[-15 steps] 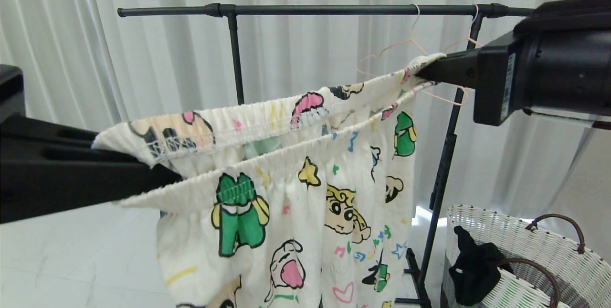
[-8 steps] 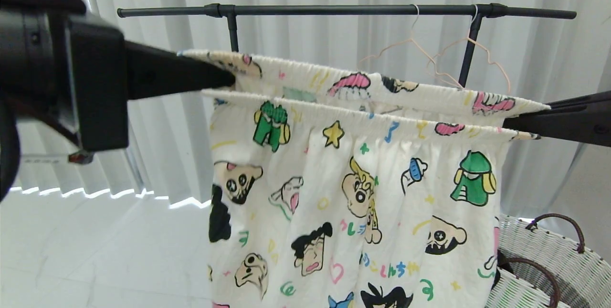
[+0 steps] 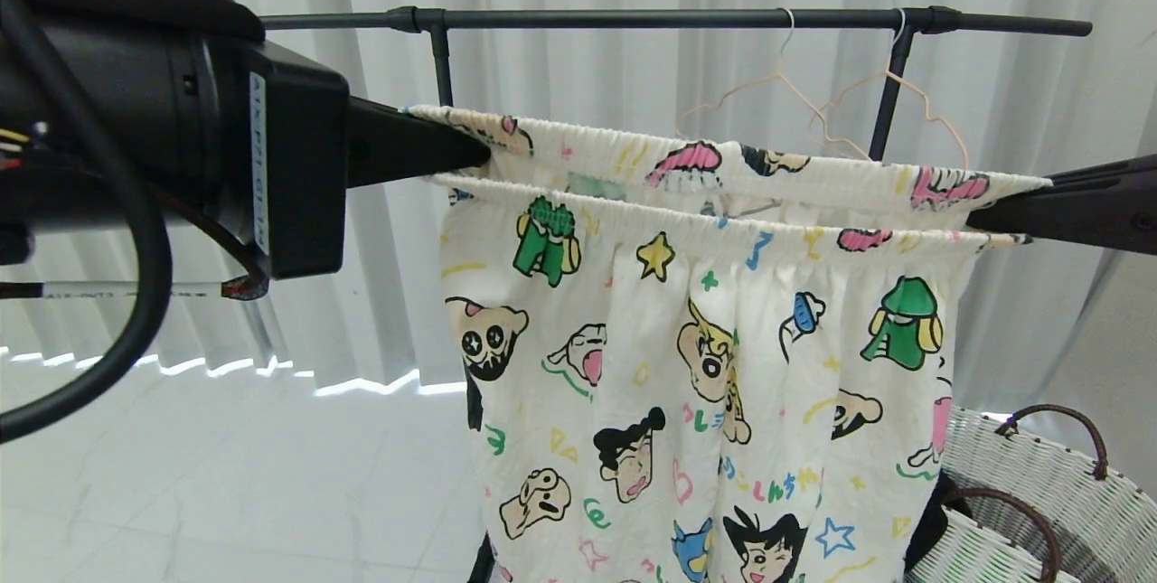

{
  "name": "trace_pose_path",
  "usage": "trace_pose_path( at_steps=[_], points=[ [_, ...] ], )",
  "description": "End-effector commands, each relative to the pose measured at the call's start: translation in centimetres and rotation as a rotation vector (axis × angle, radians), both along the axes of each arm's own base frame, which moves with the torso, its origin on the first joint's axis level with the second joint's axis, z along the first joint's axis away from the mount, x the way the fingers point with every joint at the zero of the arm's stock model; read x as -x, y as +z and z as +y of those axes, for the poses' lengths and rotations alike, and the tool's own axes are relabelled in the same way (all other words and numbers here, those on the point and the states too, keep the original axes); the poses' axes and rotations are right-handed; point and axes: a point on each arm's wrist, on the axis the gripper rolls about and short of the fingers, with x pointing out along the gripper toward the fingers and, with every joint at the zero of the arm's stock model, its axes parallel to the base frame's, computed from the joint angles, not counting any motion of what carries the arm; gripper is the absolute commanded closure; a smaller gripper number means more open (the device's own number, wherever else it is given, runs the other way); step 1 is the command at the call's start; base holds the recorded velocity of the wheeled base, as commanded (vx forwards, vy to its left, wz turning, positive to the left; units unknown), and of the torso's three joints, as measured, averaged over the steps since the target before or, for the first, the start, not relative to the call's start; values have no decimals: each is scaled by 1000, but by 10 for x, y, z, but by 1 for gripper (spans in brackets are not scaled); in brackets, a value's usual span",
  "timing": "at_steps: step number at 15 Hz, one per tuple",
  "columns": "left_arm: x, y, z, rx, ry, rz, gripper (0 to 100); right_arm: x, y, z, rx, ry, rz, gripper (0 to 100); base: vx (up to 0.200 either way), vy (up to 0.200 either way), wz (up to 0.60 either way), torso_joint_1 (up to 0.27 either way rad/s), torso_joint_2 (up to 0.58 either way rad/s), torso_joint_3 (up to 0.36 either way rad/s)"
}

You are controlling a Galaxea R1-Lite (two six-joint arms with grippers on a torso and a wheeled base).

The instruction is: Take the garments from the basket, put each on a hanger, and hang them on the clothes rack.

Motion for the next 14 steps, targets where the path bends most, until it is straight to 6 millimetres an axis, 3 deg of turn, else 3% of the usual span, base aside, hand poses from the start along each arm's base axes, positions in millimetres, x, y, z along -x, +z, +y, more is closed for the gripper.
trace_pose_path(
  at_steps=[1, 6, 7, 14],
  points=[
    [-1, 0, -1, -1, 0, 2, 100, -1, -1, 1, 4, 1, 2, 100, 0, 0, 0, 0, 0, 0],
    [0, 0, -1, 1, 0, 0, 100, 0, 0, 1, 3, 1, 1, 100, 0, 0, 0, 0, 0, 0],
    [0, 0, -1, 1, 0, 0, 100, 0, -1, 1, 4, 1, 2, 0, 0, 0, 0, 0, 0, 0],
    [-6, -2, -2, -10, 25, 4, 100, 5, 1, -4, -8, 24, -8, 0, 0, 0, 0, 0, 0, 0]
  ],
)
